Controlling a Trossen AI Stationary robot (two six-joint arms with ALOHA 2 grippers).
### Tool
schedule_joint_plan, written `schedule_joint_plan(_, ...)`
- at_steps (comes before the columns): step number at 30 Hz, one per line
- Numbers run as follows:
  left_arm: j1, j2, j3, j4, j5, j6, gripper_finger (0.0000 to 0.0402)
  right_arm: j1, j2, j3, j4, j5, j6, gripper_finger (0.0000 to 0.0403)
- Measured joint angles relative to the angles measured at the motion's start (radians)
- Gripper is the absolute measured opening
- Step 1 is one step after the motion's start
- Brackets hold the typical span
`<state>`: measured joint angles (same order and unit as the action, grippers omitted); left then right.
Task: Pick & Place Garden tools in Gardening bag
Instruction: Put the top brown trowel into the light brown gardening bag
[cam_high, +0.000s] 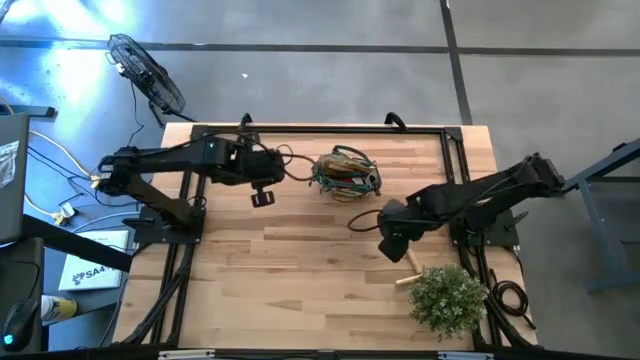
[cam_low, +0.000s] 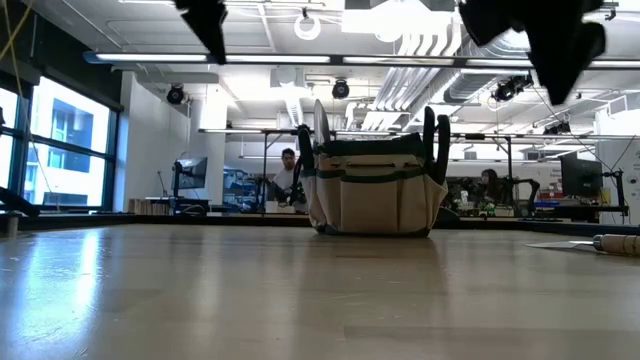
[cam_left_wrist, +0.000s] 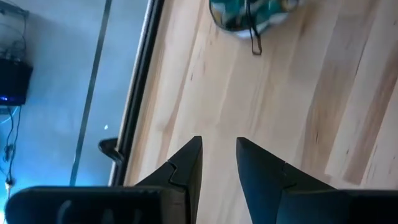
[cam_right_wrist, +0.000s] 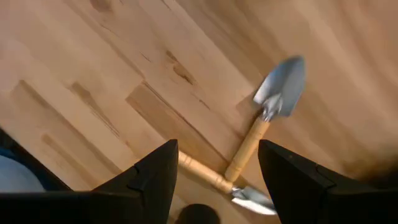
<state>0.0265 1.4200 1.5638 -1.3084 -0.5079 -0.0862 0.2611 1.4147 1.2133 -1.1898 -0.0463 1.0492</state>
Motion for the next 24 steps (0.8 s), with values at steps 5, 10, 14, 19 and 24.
schedule_joint_plan(5, 0.0, -0.032, -0.13, 0.117, 0.002, -0.012, 0.0093, 0.015, -0.001, -0.124, 0.051, -0.055, 0.121, 0.0213)
schedule_joint_plan(10, 0.0, -0.036, -0.203, 0.139, 0.039, -0.034, 0.0093, 0.029, -0.001, -0.245, 0.195, -0.11, 0.195, 0.0213)
schedule_joint_plan(14, 0.0, -0.036, -0.24, 0.148, 0.074, -0.035, 0.0093, 0.029, -0.001, -0.291, 0.253, -0.109, 0.252, 0.0213)
schedule_joint_plan(19, 0.0, -0.036, -0.267, 0.173, 0.083, -0.031, 0.0093, 0.031, -0.001, -0.333, 0.253, -0.108, 0.297, 0.0213)
schedule_joint_plan(24, 0.0, -0.036, -0.281, 0.192, 0.098, -0.027, 0.0093, 0.036, -0.001, -0.401, 0.254, -0.118, 0.369, 0.0213)
